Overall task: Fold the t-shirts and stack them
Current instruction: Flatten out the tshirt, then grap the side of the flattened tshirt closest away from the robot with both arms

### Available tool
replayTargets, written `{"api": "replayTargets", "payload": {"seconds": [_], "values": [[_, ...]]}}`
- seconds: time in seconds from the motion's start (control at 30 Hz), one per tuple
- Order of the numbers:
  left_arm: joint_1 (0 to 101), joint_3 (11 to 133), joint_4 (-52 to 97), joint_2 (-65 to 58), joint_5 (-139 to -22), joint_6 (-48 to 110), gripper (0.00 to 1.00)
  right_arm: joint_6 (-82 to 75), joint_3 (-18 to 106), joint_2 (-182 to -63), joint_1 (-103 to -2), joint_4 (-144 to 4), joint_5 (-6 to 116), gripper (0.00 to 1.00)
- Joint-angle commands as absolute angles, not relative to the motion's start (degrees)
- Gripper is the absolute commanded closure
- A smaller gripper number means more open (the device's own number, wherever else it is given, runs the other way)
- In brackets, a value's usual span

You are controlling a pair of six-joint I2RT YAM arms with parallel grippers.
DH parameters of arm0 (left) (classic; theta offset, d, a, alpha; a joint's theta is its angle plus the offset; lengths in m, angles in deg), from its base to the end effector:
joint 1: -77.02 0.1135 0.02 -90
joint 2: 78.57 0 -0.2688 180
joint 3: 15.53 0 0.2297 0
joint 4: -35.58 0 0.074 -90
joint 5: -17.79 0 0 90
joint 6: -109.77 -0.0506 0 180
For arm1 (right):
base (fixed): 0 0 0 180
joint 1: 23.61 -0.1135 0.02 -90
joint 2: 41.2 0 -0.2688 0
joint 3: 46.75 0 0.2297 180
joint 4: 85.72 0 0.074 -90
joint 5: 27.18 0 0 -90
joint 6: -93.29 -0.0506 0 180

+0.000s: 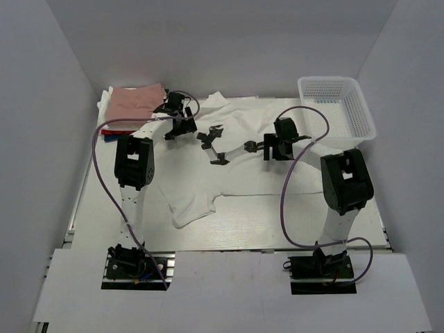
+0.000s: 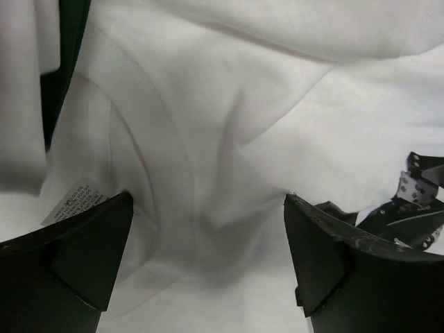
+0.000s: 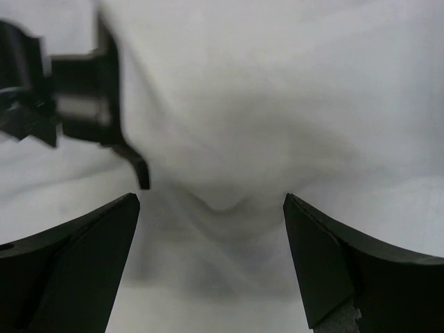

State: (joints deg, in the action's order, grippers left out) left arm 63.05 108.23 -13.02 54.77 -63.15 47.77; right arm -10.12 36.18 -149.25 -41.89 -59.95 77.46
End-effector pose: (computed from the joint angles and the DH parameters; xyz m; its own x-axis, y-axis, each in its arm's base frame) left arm 0.4836 -0.1121 0.1654 -0.8022 -0.2782 -0.5284 -0.2478 0.9601 -0.1294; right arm 0.3732 0.1098 0.1762 -0.7520 -0.0121 -0.6591 0.0229 0.9987 -0.0445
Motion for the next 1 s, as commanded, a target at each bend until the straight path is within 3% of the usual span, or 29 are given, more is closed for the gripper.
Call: {"api": "replayTargets", "payload": {"seconds": [0.0, 0.17, 0.37, 0.53, 0.77, 0.97], "values": [[63.5, 109.5, -11.7, 54.4, -70.5, 44.3, 0.0, 0.7, 34.3, -142.2, -44.8, -61.0, 70.3, 0.1], [62.4, 103.5, -10.0, 43.5, -74.0, 43.6, 0.0, 2.2, 28.7, -127.8, -48.8, -64.5, 64.3, 0.1], [61.4, 72.6, -5.9, 19.0, -77.6, 53.4, 0.0, -12.8, 18.2, -116.7, -50.2, -67.8, 66.1, 0.1], [61.4, 53.6, -9.7, 0.8, -78.9, 58.9, 0.0, -23.8, 10.9, -108.0, -49.4, -64.3, 78.1, 0.1], [61.4, 30.0, -17.6, -23.5, -79.8, 64.6, 0.0, -27.6, 6.5, -105.4, -47.1, -60.2, 77.2, 0.1], [61.4, 16.9, -5.6, -32.1, -88.8, 67.1, 0.03, -30.4, 4.4, -103.3, -43.8, -54.5, 78.6, 0.1]]}}
